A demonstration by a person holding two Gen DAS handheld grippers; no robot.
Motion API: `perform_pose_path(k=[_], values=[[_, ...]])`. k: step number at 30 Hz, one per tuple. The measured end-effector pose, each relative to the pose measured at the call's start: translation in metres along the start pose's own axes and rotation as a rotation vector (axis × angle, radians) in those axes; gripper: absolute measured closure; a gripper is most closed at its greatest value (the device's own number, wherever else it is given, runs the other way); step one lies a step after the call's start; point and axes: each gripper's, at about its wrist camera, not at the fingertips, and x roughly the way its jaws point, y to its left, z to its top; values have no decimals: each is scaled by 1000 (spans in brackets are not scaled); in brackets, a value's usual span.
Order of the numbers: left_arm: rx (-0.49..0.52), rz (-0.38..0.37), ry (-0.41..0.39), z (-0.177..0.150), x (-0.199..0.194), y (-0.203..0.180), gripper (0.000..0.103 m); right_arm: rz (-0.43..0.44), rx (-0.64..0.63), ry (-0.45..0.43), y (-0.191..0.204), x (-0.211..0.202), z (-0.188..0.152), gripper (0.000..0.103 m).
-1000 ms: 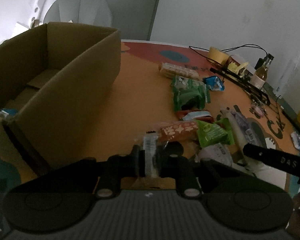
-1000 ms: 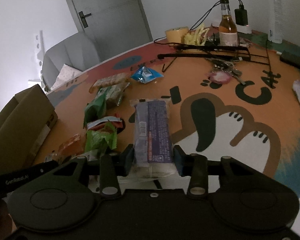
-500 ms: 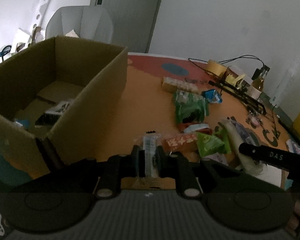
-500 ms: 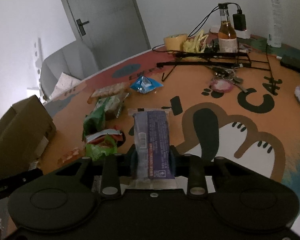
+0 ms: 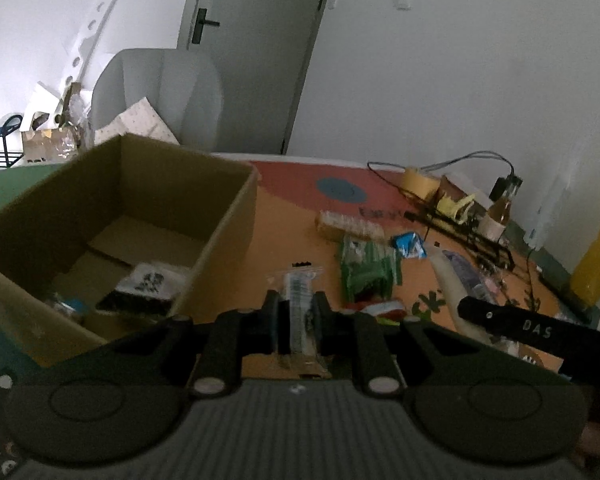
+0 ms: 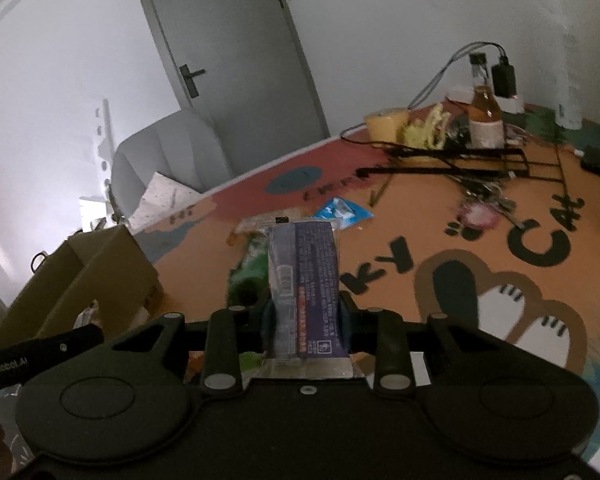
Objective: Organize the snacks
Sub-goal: 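Carry both held packets up and over to the cardboard box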
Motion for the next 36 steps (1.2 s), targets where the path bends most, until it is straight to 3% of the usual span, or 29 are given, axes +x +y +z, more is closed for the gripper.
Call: perform_pose_path(k=[15,36], values=[[-15,8,-92,26,-28,19,87,95,-48,-50,49,-4,14,74],[-111,120,-131,44,-37,92,87,230,-109,-44,124,13,19,74]])
